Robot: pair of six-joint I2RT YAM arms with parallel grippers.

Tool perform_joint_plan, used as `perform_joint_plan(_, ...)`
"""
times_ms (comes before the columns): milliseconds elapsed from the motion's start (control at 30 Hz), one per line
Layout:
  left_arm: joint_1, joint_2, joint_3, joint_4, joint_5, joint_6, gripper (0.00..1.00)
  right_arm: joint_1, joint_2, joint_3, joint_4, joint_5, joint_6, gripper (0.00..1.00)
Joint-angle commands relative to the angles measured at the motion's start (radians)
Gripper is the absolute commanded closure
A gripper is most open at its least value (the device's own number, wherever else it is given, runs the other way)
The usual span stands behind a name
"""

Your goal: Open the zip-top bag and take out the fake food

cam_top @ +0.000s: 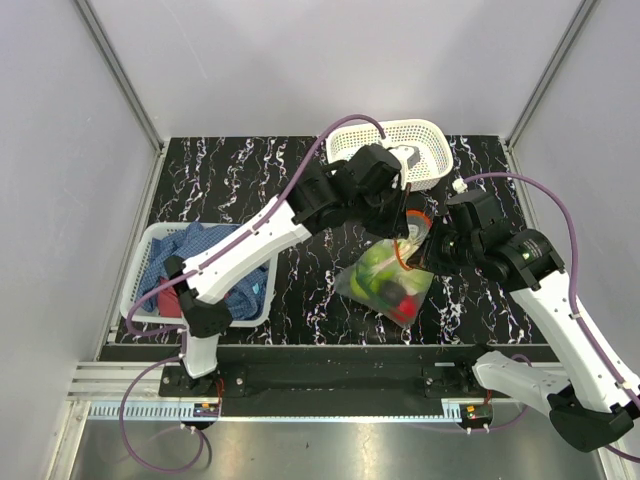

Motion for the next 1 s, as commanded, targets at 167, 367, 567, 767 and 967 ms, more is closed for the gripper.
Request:
perform_joint_plan(167,0.000,-0.042,0.136,-0.007,0.000,-0.044,1.00,0.003,-0.001,0.043,0.011,0.016,-0.027,1.00)
perform_joint_plan(367,0.079,-0.026,0.126,0.027,0.032,-0.024,1.00,0.003,0.008,0.026,0.024,0.000,-0.041,1.00)
perform_joint_plan(567,0.101,-0.053,0.218,0.033,0.007,-0.045,1.00,0.002,0.009,0.025,0.053,-0.061,-0.076,1.00)
perform_joint_plan(767,0.122,-0.104,0.194,0.129,0.006,-0.047,1.00,0.003,0.017,0.023,0.045,-0.082,-0.089,1.00)
perform_joint_plan(967,0.176,-0.172,0.185,0.320,0.034,-0.087,1.00,0.003,0.002,-0.017,0.048,-0.086,-0.057,1.00)
